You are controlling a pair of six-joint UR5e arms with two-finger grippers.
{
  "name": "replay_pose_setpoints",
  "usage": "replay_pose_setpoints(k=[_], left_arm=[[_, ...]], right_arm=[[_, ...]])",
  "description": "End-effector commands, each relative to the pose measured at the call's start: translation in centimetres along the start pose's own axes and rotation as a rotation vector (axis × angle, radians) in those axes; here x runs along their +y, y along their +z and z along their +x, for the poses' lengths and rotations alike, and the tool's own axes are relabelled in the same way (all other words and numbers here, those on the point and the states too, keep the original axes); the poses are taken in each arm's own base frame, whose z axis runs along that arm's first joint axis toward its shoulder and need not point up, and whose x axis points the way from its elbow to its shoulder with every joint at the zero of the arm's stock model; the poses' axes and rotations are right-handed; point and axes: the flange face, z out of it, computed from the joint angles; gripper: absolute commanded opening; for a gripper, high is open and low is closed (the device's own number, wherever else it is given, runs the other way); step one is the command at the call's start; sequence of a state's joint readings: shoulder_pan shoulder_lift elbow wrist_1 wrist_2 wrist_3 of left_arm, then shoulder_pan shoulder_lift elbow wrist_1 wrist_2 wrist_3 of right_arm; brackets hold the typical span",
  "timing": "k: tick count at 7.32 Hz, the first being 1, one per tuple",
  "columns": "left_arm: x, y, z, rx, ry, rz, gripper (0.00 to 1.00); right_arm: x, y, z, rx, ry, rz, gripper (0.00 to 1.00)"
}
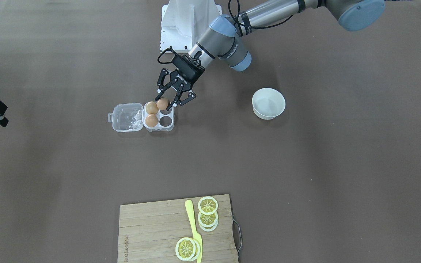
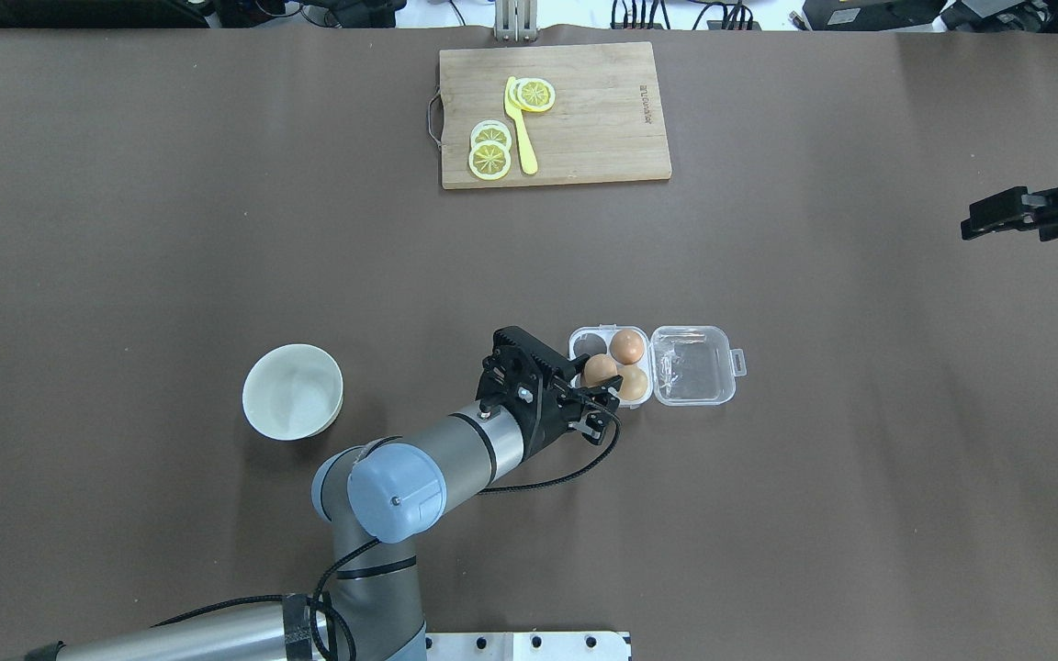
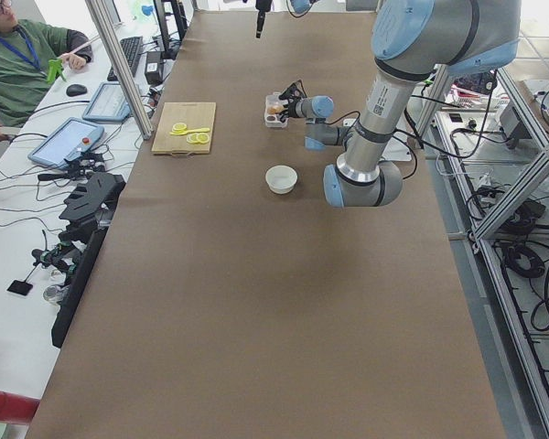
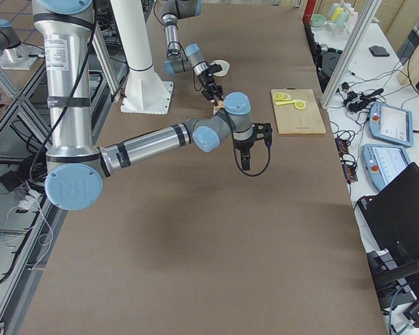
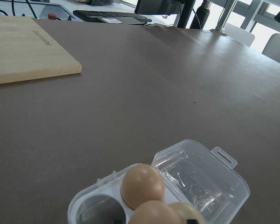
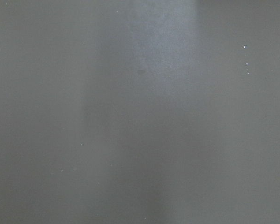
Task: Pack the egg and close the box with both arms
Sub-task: 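Lower the egg into the empty slot nearest the robot with the left gripper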
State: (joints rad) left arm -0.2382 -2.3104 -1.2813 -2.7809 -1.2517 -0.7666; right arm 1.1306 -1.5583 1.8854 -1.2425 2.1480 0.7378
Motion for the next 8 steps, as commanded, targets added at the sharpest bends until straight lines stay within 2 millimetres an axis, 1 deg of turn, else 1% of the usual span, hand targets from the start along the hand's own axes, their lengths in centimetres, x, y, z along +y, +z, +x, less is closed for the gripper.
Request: replay_pose_setpoints(k=[1,5,6,7,8], left_arm=[[-0.14,-0.05,0.16,0.003,-0.002,0.003,0.21],[-0.16,-0.07,0.17,0.004,-0.002,0.004,0.48],[-0.16,-0.07,0.17,0.004,-0.002,0.004,0.53],[-0.16,-0.07,0.17,0.004,-0.002,0.004,0.57],[-0.22,-0.1,0.21,0.005,-0.003,0.005,0.57]], right_arm=[[0.05,0.04,0.09,0.001,0.001,-0.001,1.0],[0.01,-0.05,-0.03,0.0,-0.001,0.001,1.0],[0.01,-0.05,-0.03,0.0,-0.001,0.001,1.0],[0.01,-0.05,-0.03,0.0,-0.001,0.001,1.0],[0.01,-0.05,-0.03,0.0,-0.001,0.001,1.0]])
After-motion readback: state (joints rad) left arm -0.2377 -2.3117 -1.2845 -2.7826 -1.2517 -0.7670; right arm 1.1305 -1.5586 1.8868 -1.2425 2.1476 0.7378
